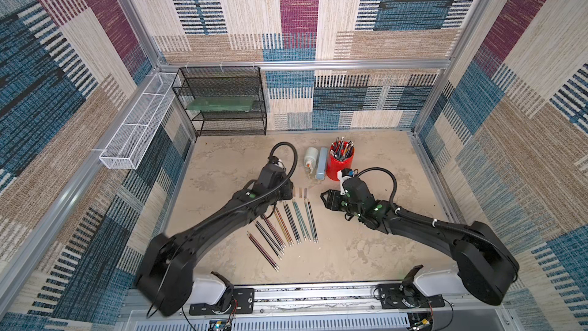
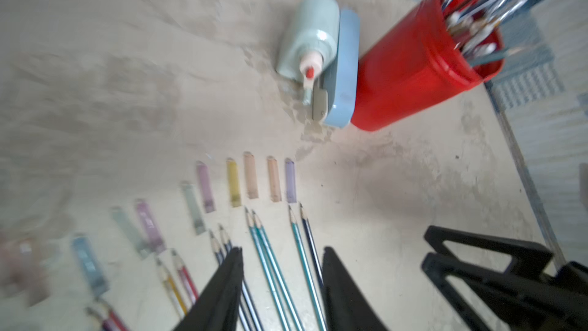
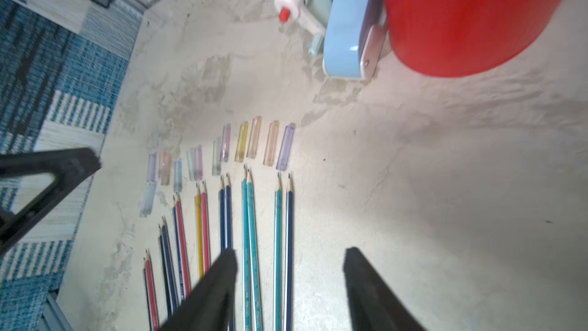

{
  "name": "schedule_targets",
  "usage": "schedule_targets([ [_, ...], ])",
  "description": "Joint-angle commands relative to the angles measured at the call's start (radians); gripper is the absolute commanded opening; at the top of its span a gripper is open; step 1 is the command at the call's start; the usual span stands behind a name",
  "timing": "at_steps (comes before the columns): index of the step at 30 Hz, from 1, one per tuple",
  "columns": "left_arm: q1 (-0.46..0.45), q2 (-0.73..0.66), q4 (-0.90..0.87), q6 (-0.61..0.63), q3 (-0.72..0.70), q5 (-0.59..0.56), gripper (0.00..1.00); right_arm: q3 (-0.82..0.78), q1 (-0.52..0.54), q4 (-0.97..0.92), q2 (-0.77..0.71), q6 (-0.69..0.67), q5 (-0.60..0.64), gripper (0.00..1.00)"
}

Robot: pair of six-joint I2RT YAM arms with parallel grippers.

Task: Remove the protective cover of the pencils
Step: Reset both arms

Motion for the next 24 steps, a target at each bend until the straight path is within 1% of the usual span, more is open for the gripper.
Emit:
schedule_targets([
  [1, 0.001, -0.219, 0.196, 0.067, -0.174, -0.35, 0.71, 0.023, -0.037, -0.078, -0.086, 0.034, 0.063, 0.95],
  [2, 0.001, -0.284, 0.224, 0.071, -0.235, -0.419, 0.81, 0.038, -0.055, -0.103, -0.107, 0.043, 0.087, 0.95],
  [4, 0.002, -0.391, 0.308, 0.068, -0.355, -0.616, 0.91, 0.081, -0.109, -0.164, -0.138, 0.068, 0.151, 0.95],
  [5, 0.005, -0.429, 0.35, 0.052, -0.415, -0.721, 0.98, 0.106, -0.155, -0.196, -0.148, 0.079, 0.171, 0.95],
  [6, 0.014, -0.455, 0.408, 0.068, -0.472, -0.793, 0.99, 0.126, -0.202, -0.205, -0.155, 0.075, 0.189, 0.95],
  [7, 0.028, -0.469, 0.472, 0.1, -0.515, -0.826, 0.99, 0.134, -0.242, -0.185, -0.155, 0.052, 0.219, 0.95],
  [8, 0.058, -0.474, 0.542, 0.145, -0.555, -0.824, 0.99, 0.135, -0.283, -0.149, -0.149, 0.025, 0.245, 0.95],
  [9, 0.1, -0.467, 0.585, 0.181, -0.576, -0.799, 0.99, 0.131, -0.306, -0.11, -0.136, -0.013, 0.299, 0.95],
  [11, 0.19, -0.438, 0.55, 0.197, -0.566, -0.741, 0.99, 0.094, -0.366, 0.017, -0.085, -0.142, 0.399, 0.95],
  [13, 0.267, -0.391, 0.508, 0.204, -0.554, -0.704, 0.99, 0.09, -0.426, 0.038, -0.012, -0.184, 0.472, 0.95],
  [14, 0.307, -0.366, 0.506, 0.206, -0.555, -0.683, 0.99, 0.059, -0.454, 0.086, 0.026, -0.205, 0.518, 0.95],
  [16, 0.362, -0.349, 0.547, 0.268, -0.571, -0.577, 0.99, -0.013, -0.505, 0.199, 0.091, -0.236, 0.576, 0.95],
  [17, 0.378, -0.328, 0.606, 0.296, -0.593, -0.553, 0.99, -0.046, -0.525, 0.277, 0.127, -0.294, 0.617, 0.95],
  [19, 0.403, -0.251, 0.672, 0.344, -0.596, -0.548, 0.99, -0.023, -0.551, 0.216, 0.15, -0.23, 0.691, 0.95],
  [20, 0.425, -0.191, 0.668, 0.35, -0.568, -0.549, 0.99, -0.035, -0.572, 0.238, 0.147, -0.233, 0.642, 0.95],
  [21, 0.452, -0.116, 0.663, 0.354, -0.538, -0.52, 0.99, -0.066, -0.588, 0.289, 0.136, -0.245, 0.6, 0.95],
  [23, 0.476, 0.013, 0.701, 0.402, -0.472, -0.476, 0.99, -0.136, -0.6, 0.405, 0.118, -0.277, 0.597, 0.95],
  [24, 0.475, 0.037, 0.701, 0.424, -0.453, -0.415, 0.99, -0.161, -0.609, 0.447, 0.118, -0.29, 0.607, 0.95],
])
